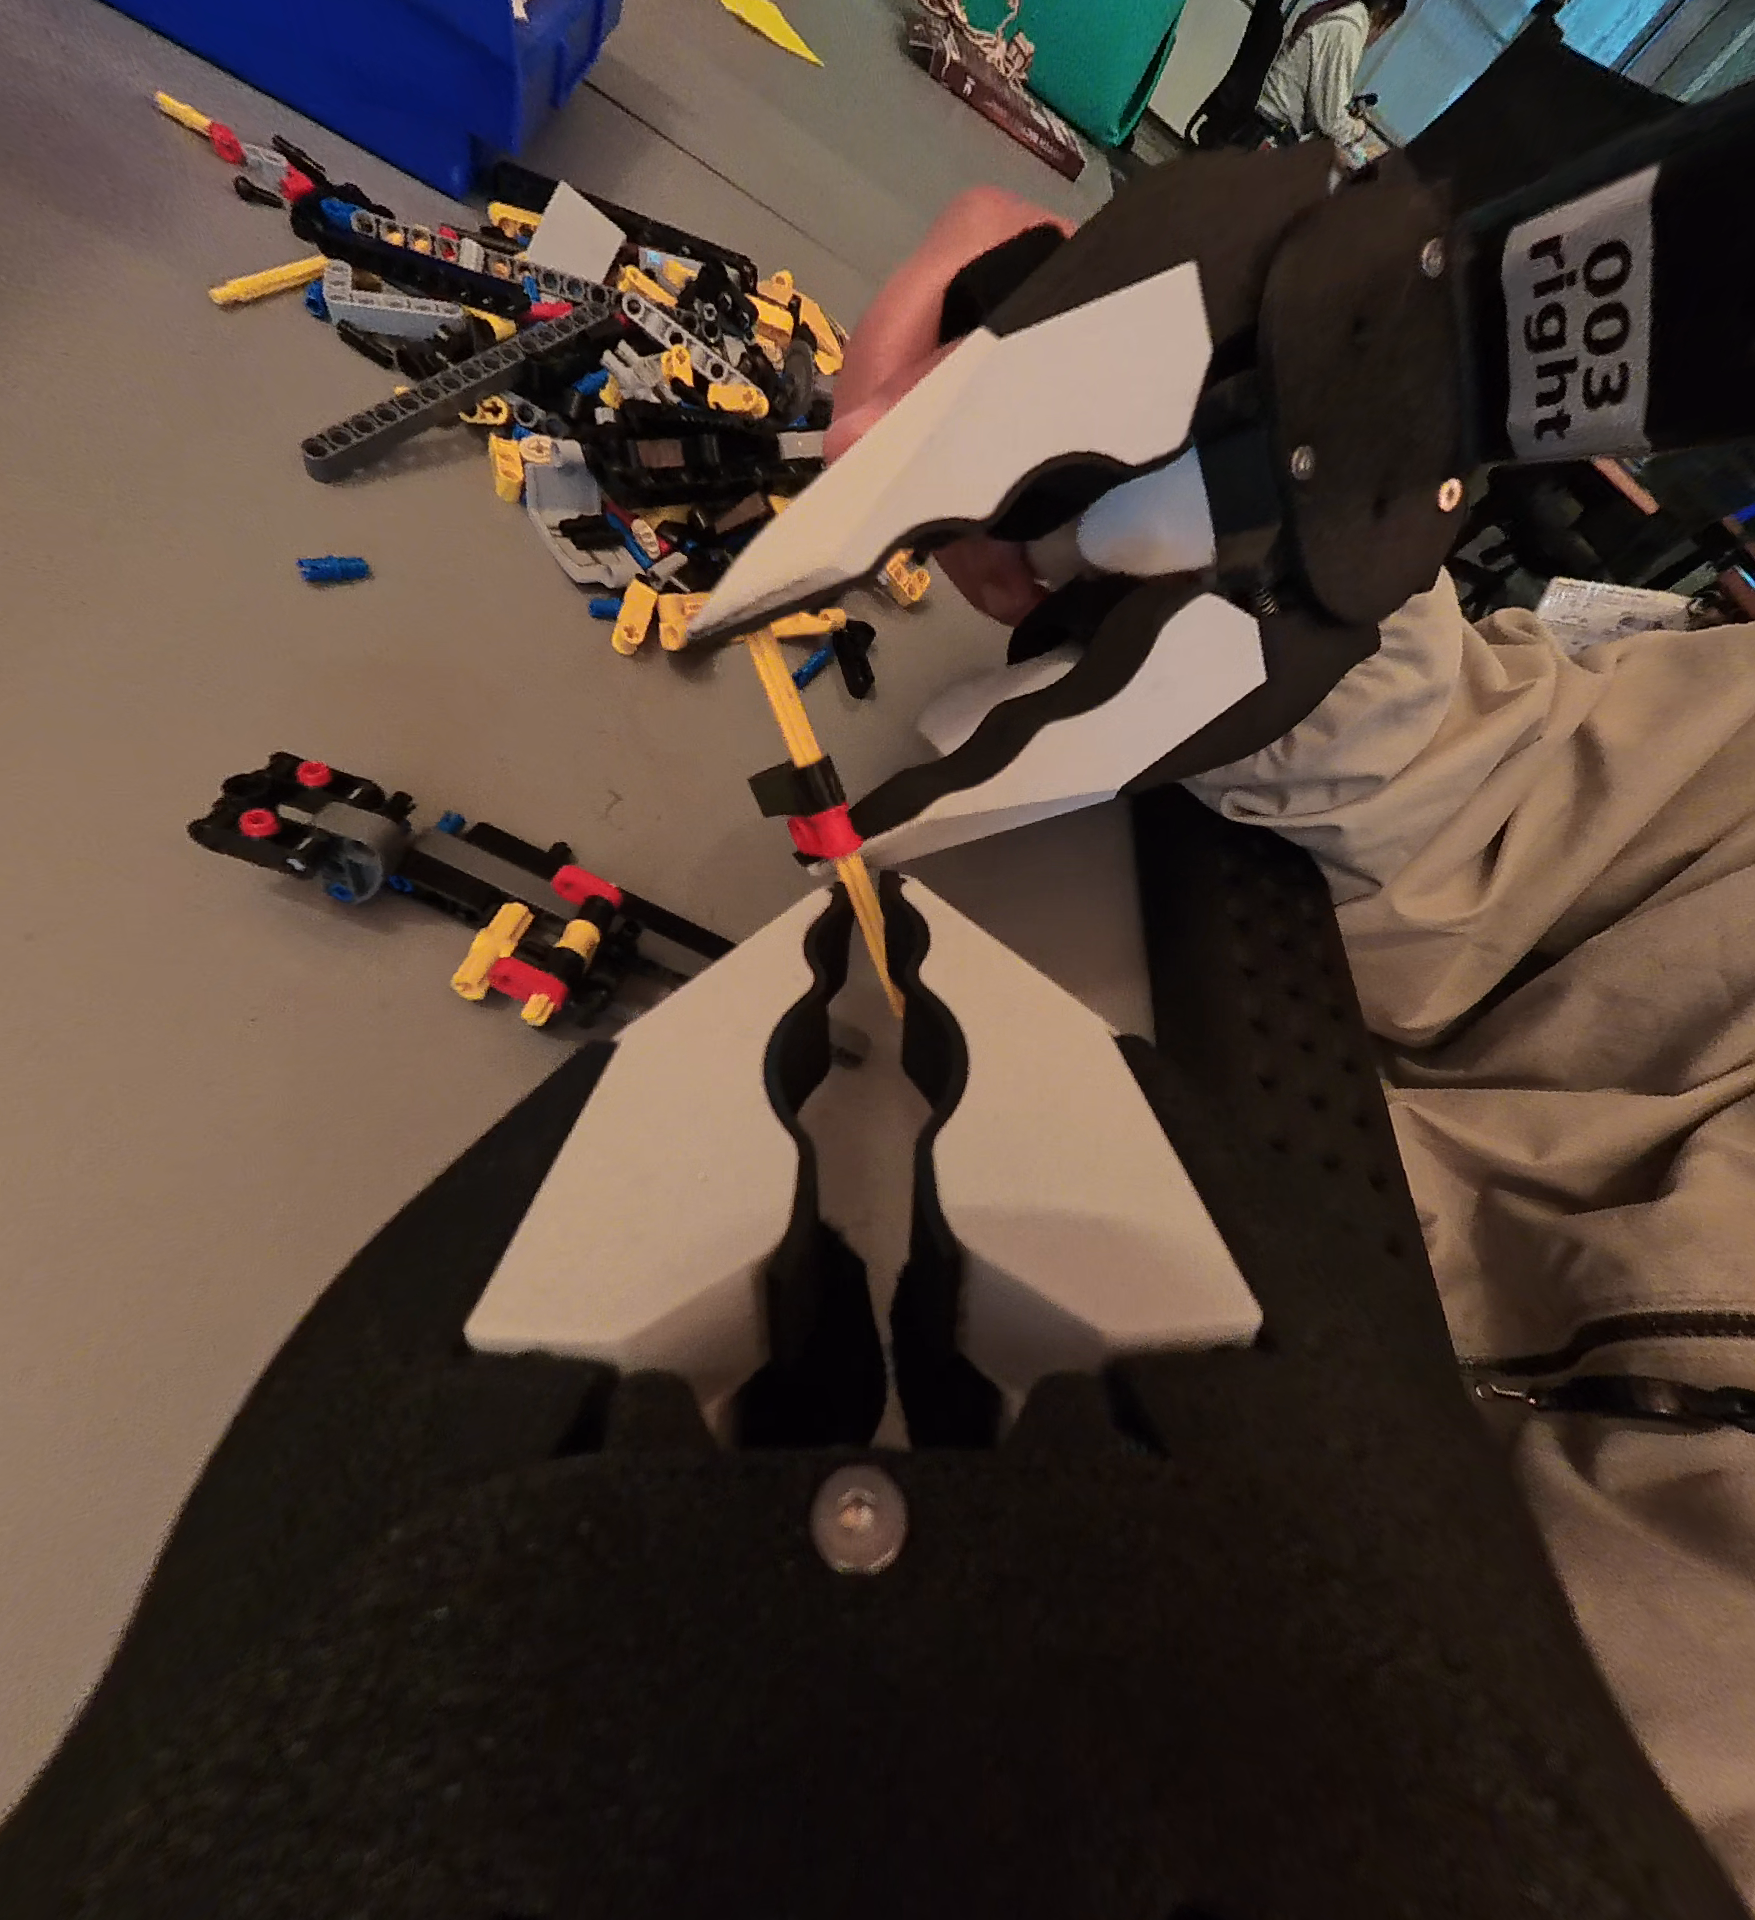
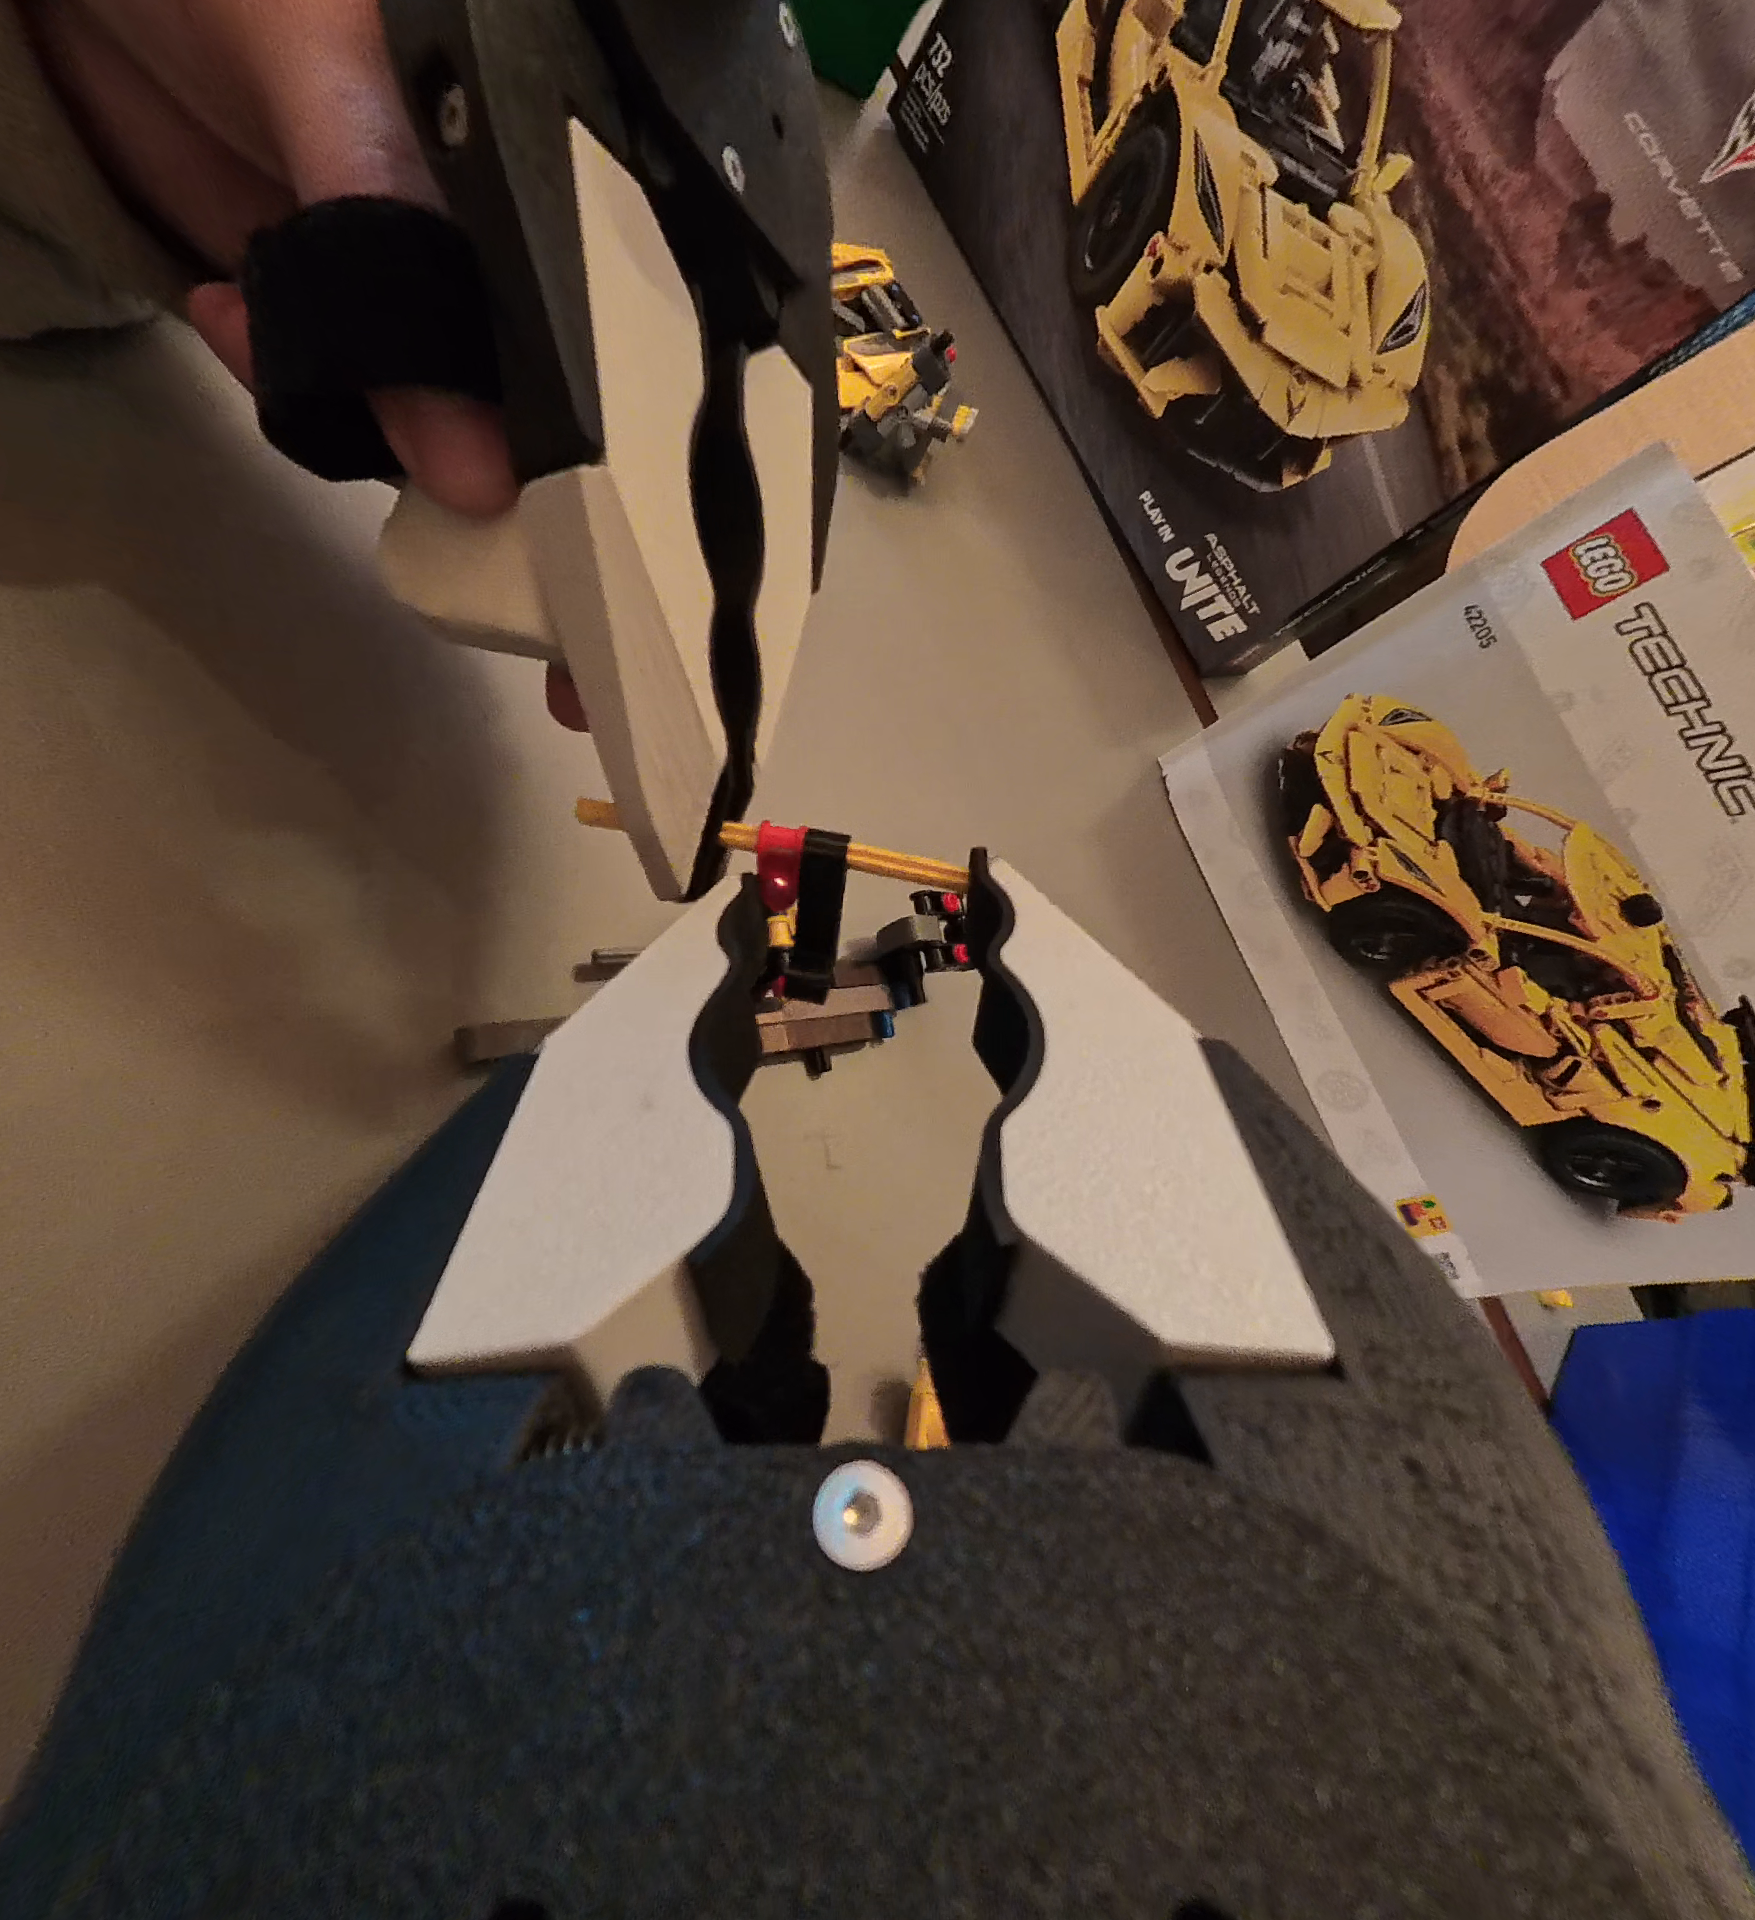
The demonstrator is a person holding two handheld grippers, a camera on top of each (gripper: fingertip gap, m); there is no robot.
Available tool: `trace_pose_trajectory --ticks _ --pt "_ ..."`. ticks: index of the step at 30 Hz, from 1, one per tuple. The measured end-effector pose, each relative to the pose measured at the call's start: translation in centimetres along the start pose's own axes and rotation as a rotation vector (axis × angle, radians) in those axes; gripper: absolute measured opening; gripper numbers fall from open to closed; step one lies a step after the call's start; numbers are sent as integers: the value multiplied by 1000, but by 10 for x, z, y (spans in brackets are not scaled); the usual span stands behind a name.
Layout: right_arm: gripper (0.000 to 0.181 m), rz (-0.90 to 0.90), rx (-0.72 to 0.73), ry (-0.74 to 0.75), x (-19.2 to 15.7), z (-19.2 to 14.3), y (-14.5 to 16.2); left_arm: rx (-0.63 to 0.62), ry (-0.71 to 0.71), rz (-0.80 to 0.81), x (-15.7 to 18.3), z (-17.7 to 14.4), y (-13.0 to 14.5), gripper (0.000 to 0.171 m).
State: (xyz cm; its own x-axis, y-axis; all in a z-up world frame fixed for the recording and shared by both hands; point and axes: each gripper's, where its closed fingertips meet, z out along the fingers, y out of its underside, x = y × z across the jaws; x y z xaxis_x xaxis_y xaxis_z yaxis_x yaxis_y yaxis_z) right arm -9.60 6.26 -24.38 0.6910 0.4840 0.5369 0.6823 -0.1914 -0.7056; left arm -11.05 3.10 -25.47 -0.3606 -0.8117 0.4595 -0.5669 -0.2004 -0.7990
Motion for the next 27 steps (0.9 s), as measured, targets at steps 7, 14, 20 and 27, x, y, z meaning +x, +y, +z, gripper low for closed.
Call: trace_pose_trajectory --ticks 7,14,20,27 --pt "37 -101 -55 14 -1 3 3 -13 -37 15 -4 0 2 6" --pt "37 -69 -65 59 10 3 5 110 -57 -64 -16 -15 -17 16" --pt "38 14 183 164 28 -15 -30 353 201 -300 -5 -33 -49 31" --pt "38 -6 333 368 54 -38 -49 457 379 -364 14 -48 -67 36"
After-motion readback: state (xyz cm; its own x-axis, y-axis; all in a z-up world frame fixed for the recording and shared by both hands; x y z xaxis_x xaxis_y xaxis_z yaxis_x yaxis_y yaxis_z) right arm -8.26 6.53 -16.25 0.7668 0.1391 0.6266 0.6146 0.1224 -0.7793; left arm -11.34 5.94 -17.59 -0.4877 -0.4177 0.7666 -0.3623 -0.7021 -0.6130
